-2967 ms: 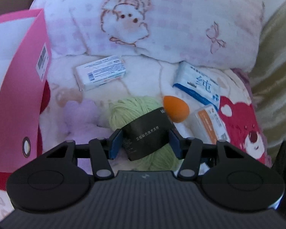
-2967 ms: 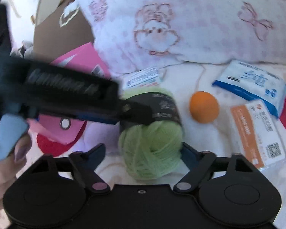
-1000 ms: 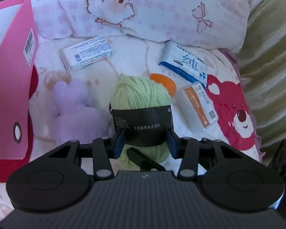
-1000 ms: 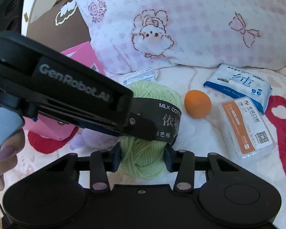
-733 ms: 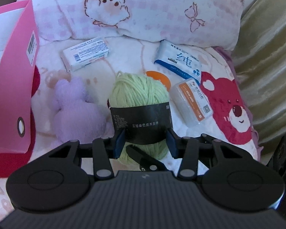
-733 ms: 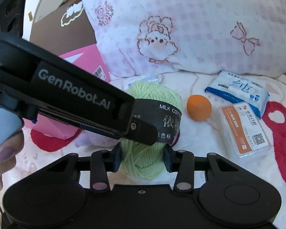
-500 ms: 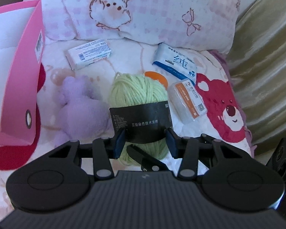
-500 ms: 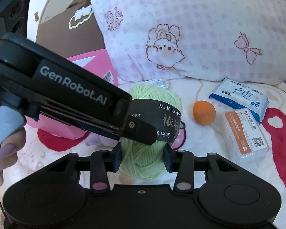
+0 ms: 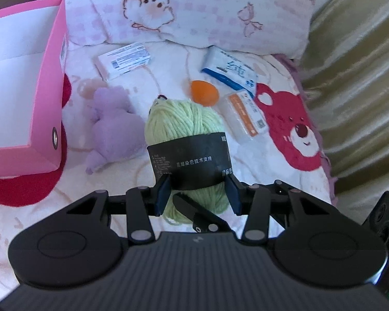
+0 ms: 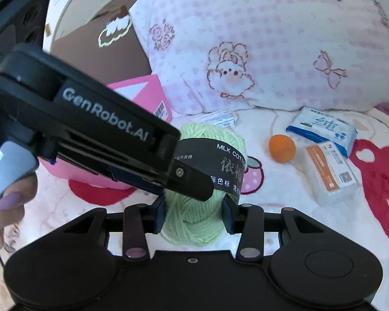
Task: Organize objects
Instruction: 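Lift the green yarn ball with the left gripper over the pink box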
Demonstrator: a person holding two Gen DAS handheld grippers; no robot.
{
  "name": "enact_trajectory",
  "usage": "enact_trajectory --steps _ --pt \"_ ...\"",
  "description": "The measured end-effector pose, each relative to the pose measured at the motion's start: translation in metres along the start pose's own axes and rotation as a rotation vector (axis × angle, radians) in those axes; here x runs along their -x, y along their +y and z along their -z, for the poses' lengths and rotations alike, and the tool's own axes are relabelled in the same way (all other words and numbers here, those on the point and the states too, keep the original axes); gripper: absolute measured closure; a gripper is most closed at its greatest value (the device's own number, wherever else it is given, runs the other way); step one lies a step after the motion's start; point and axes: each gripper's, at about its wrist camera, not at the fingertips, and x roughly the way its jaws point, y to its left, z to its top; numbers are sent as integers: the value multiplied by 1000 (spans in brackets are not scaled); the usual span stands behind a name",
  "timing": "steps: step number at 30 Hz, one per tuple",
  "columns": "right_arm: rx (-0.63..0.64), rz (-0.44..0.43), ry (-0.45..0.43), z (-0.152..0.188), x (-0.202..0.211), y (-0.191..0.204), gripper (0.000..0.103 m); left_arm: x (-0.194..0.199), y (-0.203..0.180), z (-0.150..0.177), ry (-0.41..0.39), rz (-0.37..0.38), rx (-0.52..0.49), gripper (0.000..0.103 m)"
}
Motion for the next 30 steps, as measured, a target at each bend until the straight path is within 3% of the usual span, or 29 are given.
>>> enact_trajectory --steps 7,14,30 --pt "6 14 -19 -8 16 18 55 24 -8 1 16 -14 -44 59" --pt "23 1 -37 -20 29 40 55 54 4 -5 43 8 -14 59" --pt "83 -29 -61 -54 40 92 56 117 21 -10 -36 -50 -42 59"
